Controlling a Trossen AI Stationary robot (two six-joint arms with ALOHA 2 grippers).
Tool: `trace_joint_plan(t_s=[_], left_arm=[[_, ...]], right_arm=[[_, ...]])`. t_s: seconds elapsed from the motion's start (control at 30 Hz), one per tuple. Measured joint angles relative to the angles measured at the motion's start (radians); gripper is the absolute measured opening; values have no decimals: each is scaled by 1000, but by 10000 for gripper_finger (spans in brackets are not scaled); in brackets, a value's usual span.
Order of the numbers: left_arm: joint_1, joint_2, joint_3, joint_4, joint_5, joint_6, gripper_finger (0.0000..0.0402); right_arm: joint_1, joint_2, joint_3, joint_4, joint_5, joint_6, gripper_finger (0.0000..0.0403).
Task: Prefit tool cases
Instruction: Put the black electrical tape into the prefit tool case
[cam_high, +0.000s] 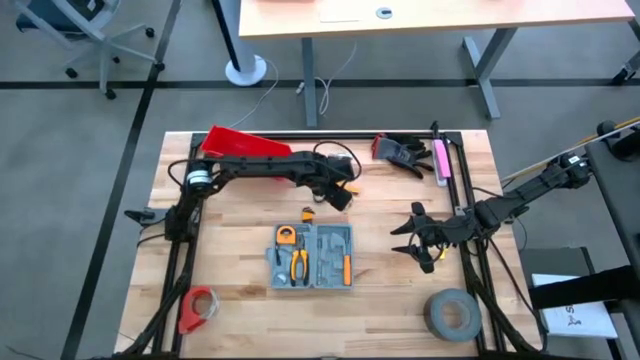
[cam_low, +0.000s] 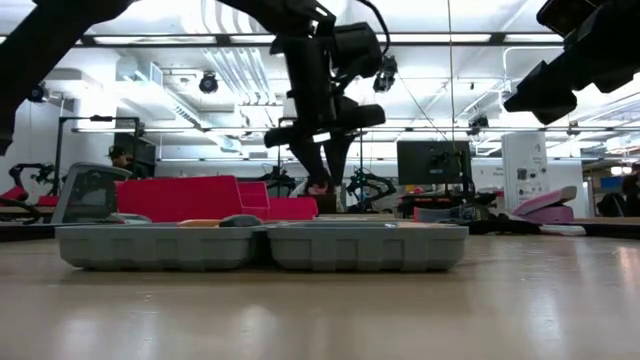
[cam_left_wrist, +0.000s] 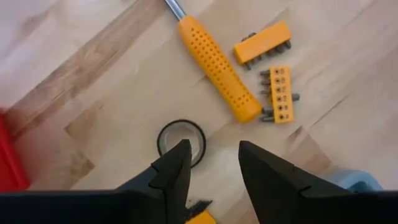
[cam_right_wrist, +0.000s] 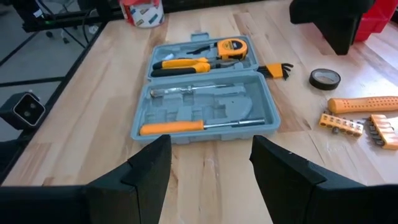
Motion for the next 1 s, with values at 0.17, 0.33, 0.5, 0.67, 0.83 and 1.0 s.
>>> trace_joint_plan(t_s=[0.17,0.33,0.5,0.67,0.83,1.0], left_arm=[[2,0,-63,57,21,-7,148],[2,0,-119,67,33,-20,138],[3,-1,-134,73,33,-19,123],[3,-2,-136,86,63,-2,117],[3,20,-142,94,98,12,124],[17,32,-141,102,62,4,142]], right_arm=[[0,0,0,11,0,0,199],[0,0,0,23,0,0,199],[0,0,0,23,-1,0,199],[0,0,0,24,-1,0,199],[0,0,0,24,-1,-4,199],[0,0,0,31,-2,-8,199]])
